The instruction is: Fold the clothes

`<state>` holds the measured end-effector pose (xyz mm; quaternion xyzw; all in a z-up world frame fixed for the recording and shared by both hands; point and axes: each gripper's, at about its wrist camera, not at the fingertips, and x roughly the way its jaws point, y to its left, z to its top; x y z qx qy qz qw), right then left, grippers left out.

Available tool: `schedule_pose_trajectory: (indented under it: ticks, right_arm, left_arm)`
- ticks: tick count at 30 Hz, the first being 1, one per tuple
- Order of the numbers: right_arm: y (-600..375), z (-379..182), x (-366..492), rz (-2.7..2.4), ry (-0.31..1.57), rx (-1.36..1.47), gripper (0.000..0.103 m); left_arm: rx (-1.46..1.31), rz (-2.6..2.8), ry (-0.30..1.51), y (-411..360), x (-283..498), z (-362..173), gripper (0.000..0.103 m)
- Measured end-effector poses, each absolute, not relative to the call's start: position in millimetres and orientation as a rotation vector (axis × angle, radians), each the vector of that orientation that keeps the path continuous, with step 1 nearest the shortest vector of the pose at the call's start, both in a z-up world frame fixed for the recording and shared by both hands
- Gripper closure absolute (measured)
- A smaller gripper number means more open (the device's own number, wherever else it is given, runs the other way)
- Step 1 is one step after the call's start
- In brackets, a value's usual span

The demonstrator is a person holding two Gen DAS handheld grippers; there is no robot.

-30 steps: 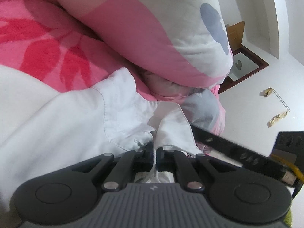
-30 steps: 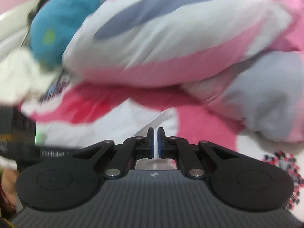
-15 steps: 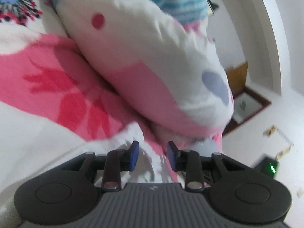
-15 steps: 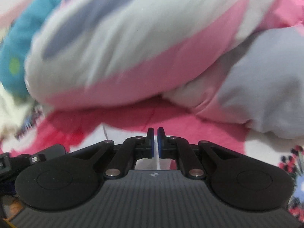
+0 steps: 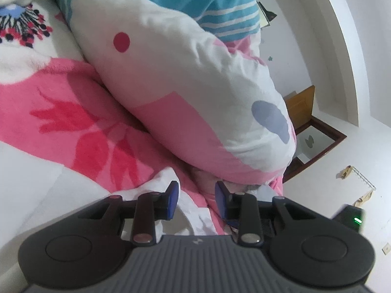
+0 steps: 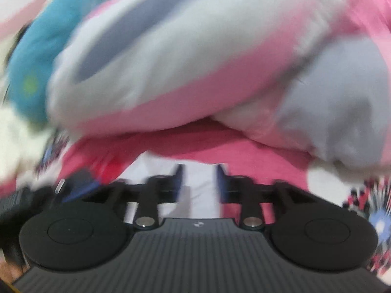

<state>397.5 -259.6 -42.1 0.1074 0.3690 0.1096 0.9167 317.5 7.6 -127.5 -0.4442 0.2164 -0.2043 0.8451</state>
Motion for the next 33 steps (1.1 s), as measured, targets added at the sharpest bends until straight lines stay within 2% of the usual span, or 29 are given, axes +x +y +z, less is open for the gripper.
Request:
schedule_pose_trajectory:
  ticks: [4, 5, 6, 7, 12, 14, 17, 20, 22, 23, 25, 27, 29, 33]
  right_arm:
    - [-280, -66, 421, 0.258, 0.903, 0.379, 0.053]
    - [-281, -68, 423, 0.270, 0.919, 0.386, 0.059]
    - [-278, -68, 422, 0.283, 0.914, 0.365, 0.085]
    - [-276, -67, 421, 0.295, 0.910, 0.345, 0.101]
    - [-234, -52, 397, 0.222, 0.710, -0.064, 0.101]
    - [-213, -61, 392, 0.201, 0.666, -0.247, 0.101]
    - [-199, -81, 394, 0.164, 0.644, -0.364, 0.099]
    - [-206, -95, 402, 0.142, 0.640, -0.351, 0.096]
    - [-214, -91, 403, 0.131, 0.632, -0.301, 0.087]
    - [-221, -84, 401, 0.128, 0.624, -0.262, 0.077]
    - [-239, -66, 393, 0.133, 0.584, -0.160, 0.072]
    - [-255, -46, 385, 0.135, 0.543, -0.054, 0.062]
    - [-270, -27, 372, 0.160, 0.523, 0.024, 0.061]
    - [-269, -18, 350, 0.258, 0.613, 0.034, 0.063]
  left_arm:
    - [-0.928, -0.435, 0.475, 8, 320, -130, 0.071]
    - [-0.921, -0.436, 0.478, 8, 320, -130, 0.071]
    - [-0.909, -0.436, 0.484, 7, 320, -130, 0.071]
    - [-0.897, -0.435, 0.490, 5, 320, -130, 0.071]
    - [-0.817, -0.416, 0.518, -4, 321, -129, 0.071]
    - [-0.801, -0.413, 0.517, -6, 320, -129, 0.071]
    - [-0.802, -0.408, 0.517, -6, 321, -130, 0.071]
    - [-0.804, -0.405, 0.518, -5, 322, -131, 0.071]
    - [-0.806, -0.405, 0.516, -5, 322, -131, 0.071]
    - [-0.807, -0.405, 0.514, -5, 322, -131, 0.071]
    - [-0.805, -0.405, 0.506, -5, 321, -130, 0.071]
    - [-0.799, -0.405, 0.487, -5, 319, -127, 0.071]
    - [-0.787, -0.411, 0.440, -5, 313, -122, 0.071]
    - [-0.693, -0.508, 0.285, -15, 293, -103, 0.063]
